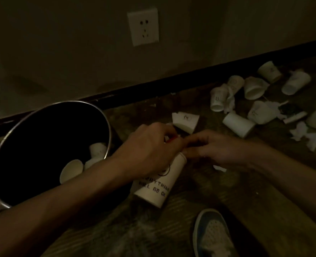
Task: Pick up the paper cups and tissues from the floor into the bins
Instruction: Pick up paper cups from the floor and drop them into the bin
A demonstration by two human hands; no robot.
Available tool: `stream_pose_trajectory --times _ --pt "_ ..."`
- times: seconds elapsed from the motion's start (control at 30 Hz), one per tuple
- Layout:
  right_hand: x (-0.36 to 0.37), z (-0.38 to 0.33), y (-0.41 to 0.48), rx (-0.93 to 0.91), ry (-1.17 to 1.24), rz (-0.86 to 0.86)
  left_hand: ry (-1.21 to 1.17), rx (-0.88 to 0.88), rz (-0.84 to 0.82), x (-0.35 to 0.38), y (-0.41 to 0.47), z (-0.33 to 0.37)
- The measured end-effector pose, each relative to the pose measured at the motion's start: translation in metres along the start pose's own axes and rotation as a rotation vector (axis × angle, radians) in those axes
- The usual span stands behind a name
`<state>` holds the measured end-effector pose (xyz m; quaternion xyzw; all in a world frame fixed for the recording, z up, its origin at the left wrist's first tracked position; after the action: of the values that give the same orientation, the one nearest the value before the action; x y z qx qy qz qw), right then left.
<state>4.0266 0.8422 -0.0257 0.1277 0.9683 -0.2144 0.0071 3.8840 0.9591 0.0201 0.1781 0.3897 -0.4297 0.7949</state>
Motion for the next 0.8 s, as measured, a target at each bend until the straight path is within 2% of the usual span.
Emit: stream_pose_trajectory --times 0.13,0.2,0.27,0.37,0.63,0.8 --pt "-0.007 0.030 0.005 0.179 0.109 -0.054 0.018 -0.037 0.012 0.028 -0.002 -0.008" --pt "-0.011 0.045 0.014 0.252 0.226 0.038 -0.016 -0.065 0.023 0.036 -0.002 -0.011" --pt "-0.012 0.058 0.026 0.308 0.304 0.226 -0.034 -0.089 0.008 0.042 -0.004 -0.017" --pt "-0.008 0.075 0.043 0.382 0.235 0.379 -0.071 -0.142 -0.012 0.047 -0.008 -0.025" --pt "0.017 0.090 0.076 0.466 0.233 0.433 -0.193 -0.190 0.010 0.039 -0.023 -0.043" --pt "0.034 0.093 0.087 0.540 0.258 0.493 -0.311 -0.248 -0.036 0.028 -0.046 -0.047"
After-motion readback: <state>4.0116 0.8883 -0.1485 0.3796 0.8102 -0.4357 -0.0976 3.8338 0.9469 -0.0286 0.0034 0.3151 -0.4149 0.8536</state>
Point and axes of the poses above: each hand's wrist, its own y-axis towards the middle knuckle, its own x-axis out of the palm, z = x × y, the point moved 1 cm from there along y, towards the middle knuckle, and after that the axes turned 13 degrees about z, right-handed, at the moved point
